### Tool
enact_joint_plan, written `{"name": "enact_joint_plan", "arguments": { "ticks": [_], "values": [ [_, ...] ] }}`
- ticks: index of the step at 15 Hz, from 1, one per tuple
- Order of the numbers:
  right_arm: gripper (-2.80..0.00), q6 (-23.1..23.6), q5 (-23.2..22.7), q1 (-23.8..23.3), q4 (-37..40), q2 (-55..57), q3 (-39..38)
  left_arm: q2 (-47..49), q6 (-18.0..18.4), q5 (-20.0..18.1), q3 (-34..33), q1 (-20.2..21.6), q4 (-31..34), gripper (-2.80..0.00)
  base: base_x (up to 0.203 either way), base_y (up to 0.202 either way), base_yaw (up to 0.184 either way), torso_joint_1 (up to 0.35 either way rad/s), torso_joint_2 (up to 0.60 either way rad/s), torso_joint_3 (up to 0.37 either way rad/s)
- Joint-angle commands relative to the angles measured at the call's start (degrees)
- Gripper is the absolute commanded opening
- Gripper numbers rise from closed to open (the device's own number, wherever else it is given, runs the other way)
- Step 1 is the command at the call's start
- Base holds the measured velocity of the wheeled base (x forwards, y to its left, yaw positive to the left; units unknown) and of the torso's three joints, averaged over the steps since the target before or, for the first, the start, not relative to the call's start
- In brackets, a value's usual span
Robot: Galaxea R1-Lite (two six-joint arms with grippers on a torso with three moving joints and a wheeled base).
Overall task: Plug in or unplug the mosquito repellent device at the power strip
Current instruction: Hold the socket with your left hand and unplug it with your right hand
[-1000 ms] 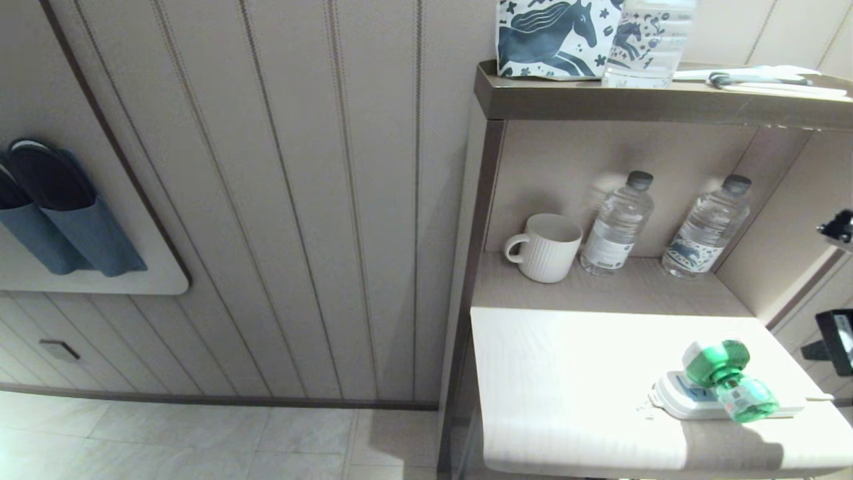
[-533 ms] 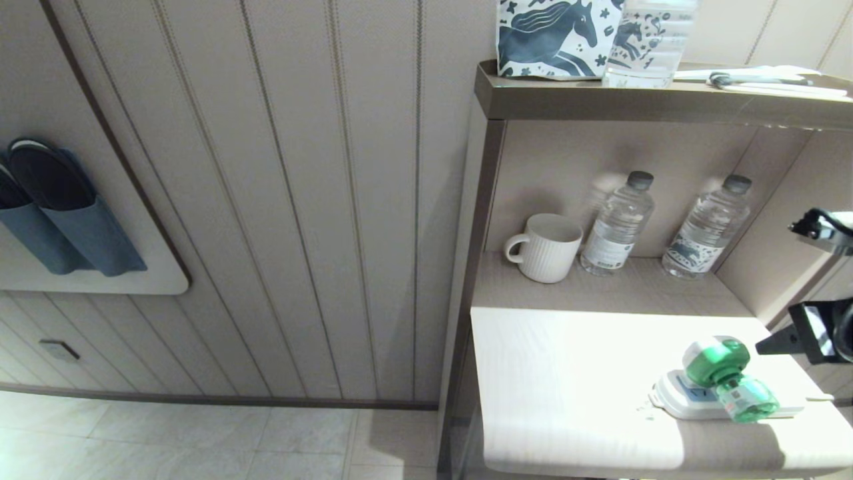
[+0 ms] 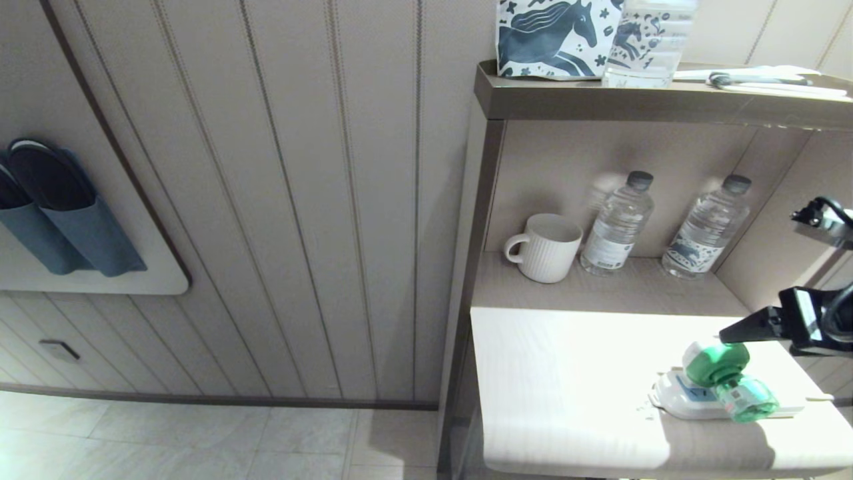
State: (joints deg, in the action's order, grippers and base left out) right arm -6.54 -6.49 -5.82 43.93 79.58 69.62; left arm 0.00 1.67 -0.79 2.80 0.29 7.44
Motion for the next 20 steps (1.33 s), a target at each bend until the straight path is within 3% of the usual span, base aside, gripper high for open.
{"name": "enact_joint_plan", "arguments": {
  "ticks": [1,5,20],
  "values": [
    [0.00,-0.1,-0.2,0.0,0.0,2.3,-0.5,0.0,0.0,0.0,0.0,0.0,0.0,-2.80,0.000,0.000,0.000,0.000,0.00,0.000],
    [0.00,0.1,-0.4,0.1,-3.3,5.8,-1.1,0.0,0.0,0.0,-0.1,0.0,0.0,-2.80,0.000,0.000,0.000,0.000,0.00,0.000],
    [0.00,0.0,-0.4,2.8,-4.2,10.3,-1.5,0.0,0.0,0.0,0.0,0.1,0.0,-2.80,0.000,0.000,0.000,0.000,0.00,0.000]
  ]
}}
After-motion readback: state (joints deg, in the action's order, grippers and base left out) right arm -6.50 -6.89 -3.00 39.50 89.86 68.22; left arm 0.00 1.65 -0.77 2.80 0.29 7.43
